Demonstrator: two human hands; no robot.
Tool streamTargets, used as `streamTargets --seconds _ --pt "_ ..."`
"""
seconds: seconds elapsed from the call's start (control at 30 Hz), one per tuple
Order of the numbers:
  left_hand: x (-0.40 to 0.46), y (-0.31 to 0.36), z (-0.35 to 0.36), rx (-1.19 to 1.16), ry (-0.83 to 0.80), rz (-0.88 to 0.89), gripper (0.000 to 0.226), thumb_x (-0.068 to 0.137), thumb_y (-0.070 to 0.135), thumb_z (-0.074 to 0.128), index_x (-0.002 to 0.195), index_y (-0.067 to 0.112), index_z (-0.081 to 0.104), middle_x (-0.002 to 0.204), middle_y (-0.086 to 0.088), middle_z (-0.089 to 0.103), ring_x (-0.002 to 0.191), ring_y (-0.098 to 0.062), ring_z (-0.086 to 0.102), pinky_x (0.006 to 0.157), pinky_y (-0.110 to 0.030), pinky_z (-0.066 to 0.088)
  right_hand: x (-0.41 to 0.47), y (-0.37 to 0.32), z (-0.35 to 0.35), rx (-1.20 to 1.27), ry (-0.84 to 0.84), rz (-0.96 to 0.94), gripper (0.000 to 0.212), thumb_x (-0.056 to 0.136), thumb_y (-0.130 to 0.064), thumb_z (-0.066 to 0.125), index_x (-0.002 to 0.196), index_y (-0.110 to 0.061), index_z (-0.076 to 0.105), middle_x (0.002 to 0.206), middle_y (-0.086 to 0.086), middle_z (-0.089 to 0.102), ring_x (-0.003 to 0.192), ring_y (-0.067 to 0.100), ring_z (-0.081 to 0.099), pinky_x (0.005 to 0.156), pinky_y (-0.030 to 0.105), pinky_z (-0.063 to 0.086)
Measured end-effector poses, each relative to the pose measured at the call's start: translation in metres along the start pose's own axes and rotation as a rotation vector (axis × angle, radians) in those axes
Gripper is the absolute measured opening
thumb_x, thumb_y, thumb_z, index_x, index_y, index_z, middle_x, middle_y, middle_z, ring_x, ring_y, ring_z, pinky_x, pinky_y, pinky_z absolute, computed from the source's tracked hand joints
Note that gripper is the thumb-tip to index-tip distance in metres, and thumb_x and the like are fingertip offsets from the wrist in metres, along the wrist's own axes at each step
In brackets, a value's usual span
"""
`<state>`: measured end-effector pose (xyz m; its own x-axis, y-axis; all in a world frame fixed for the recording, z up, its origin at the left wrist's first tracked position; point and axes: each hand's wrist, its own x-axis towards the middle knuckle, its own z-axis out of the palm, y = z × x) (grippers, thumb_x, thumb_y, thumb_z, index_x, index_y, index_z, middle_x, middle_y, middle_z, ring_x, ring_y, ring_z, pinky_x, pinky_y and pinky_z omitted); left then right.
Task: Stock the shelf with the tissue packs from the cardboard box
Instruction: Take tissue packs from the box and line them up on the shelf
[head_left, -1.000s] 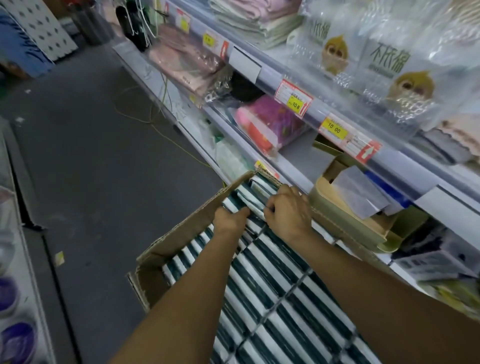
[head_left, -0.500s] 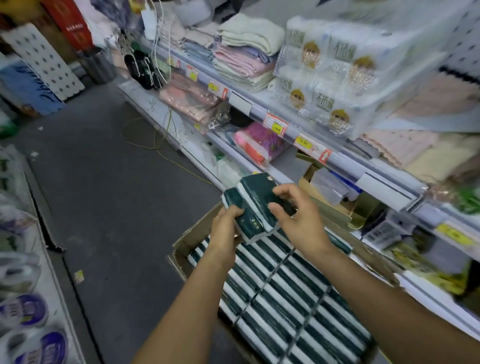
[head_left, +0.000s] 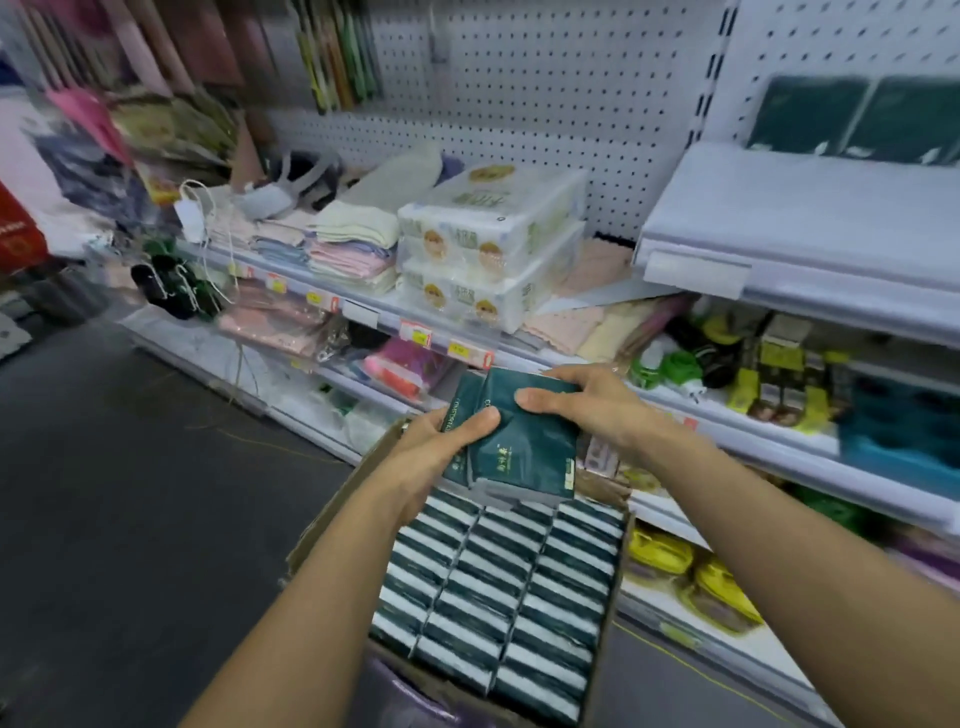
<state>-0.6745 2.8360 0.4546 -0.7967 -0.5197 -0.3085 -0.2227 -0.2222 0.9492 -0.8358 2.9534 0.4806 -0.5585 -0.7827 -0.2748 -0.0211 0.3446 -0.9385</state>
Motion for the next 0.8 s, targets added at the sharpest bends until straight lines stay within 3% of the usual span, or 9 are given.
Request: streamTargets --seconds 0.1,0.2,0.27,0.37,0.47,0.6,0.73,0.8 --pt "0.004 0.028 0.03 0.036 -0.032 0.039 0.055 0.069 0.04 0.076 0.116 0.014 0.068 0.107 -0.004 0.075 0.101 -0.019 0.07 0.089 -0.029 0.052 -0.022 -0.017 -0.038 -0.066 0.077 -0.006 0.042 0.068 -0.038 0.085 0.093 -0.007 0.07 0.085 0.006 0.075 0.075 0.019 0.071 0.067 0.031 0.057" --pt "0.012 0.049 0.056 0.024 -0.065 0.047 0.073 0.054 0.05 0.089 0.114 0.014 0.069 0.109 -0.007 0.074 0.109 -0.028 0.067 0.104 -0.047 0.045 -0.044 -0.027 -0.084 -0.022 0.12 -0.05 0.03 0.073 -0.029 0.082 0.087 -0.007 0.067 0.084 0.01 0.073 0.074 0.023 0.068 0.068 0.037 0.055" --pt "0.016 0.063 0.077 0.024 -0.082 0.055 0.077 0.05 0.052 0.091 0.114 0.015 0.069 0.108 -0.007 0.074 0.108 -0.028 0.066 0.105 -0.052 0.043 -0.06 -0.03 -0.122 0.069 0.144 -0.085 0.026 0.079 -0.026 0.078 0.087 -0.007 0.062 0.084 0.012 0.07 0.072 0.022 0.065 0.066 0.036 0.055" --pt "0.022 0.085 0.118 -0.018 -0.053 0.103 0.062 0.066 0.037 0.08 0.118 0.007 0.065 0.101 -0.01 0.075 0.094 -0.025 0.071 0.093 -0.045 0.053 -0.085 -0.027 -0.181 0.251 0.233 -0.131 0.029 0.084 -0.022 0.071 0.102 -0.004 0.056 0.093 0.016 0.069 0.077 0.023 0.068 0.066 0.036 0.057" --pt "0.031 0.103 0.171 -0.04 -0.044 0.17 0.033 0.081 0.027 0.073 0.109 0.011 0.067 0.096 -0.009 0.076 0.083 -0.021 0.072 0.074 -0.035 0.058 -0.111 -0.019 -0.236 0.385 0.363 -0.189 0.026 0.088 -0.01 0.065 0.111 -0.004 0.052 0.103 0.015 0.067 0.083 0.021 0.07 0.063 0.039 0.06" --pt "0.053 0.126 0.254 -0.042 -0.099 0.23 0.036 0.081 0.03 0.073 0.111 0.011 0.065 0.097 -0.008 0.076 0.081 -0.019 0.073 0.066 -0.032 0.058 -0.136 -0.012 -0.313 0.373 0.549 -0.281 0.014 0.088 -0.002 0.063 0.101 -0.008 0.06 0.098 0.01 0.069 0.081 0.019 0.069 0.067 0.036 0.06" --pt "0.079 0.147 0.343 -0.034 -0.107 0.301 0.034 0.085 0.03 0.072 0.113 0.012 0.064 0.097 -0.005 0.076 0.089 -0.021 0.073 0.085 -0.04 0.057 -0.156 -0.004 -0.404 0.272 0.695 -0.341 0.028 0.084 -0.007 0.072 0.109 -0.006 0.06 0.097 0.005 0.073 0.081 0.016 0.07 0.062 0.022 0.052" --pt "0.093 0.153 0.385 -0.003 -0.084 0.332 0.048 0.081 0.037 0.077 0.119 0.013 0.06 0.105 -0.005 0.074 0.096 -0.022 0.071 0.093 -0.044 0.054 -0.165 0.005 -0.452 0.205 0.743 -0.332 0.034 0.082 -0.009 0.075 0.11 -0.008 0.056 0.096 0.004 0.072 0.079 0.015 0.07 0.059 0.019 0.049"
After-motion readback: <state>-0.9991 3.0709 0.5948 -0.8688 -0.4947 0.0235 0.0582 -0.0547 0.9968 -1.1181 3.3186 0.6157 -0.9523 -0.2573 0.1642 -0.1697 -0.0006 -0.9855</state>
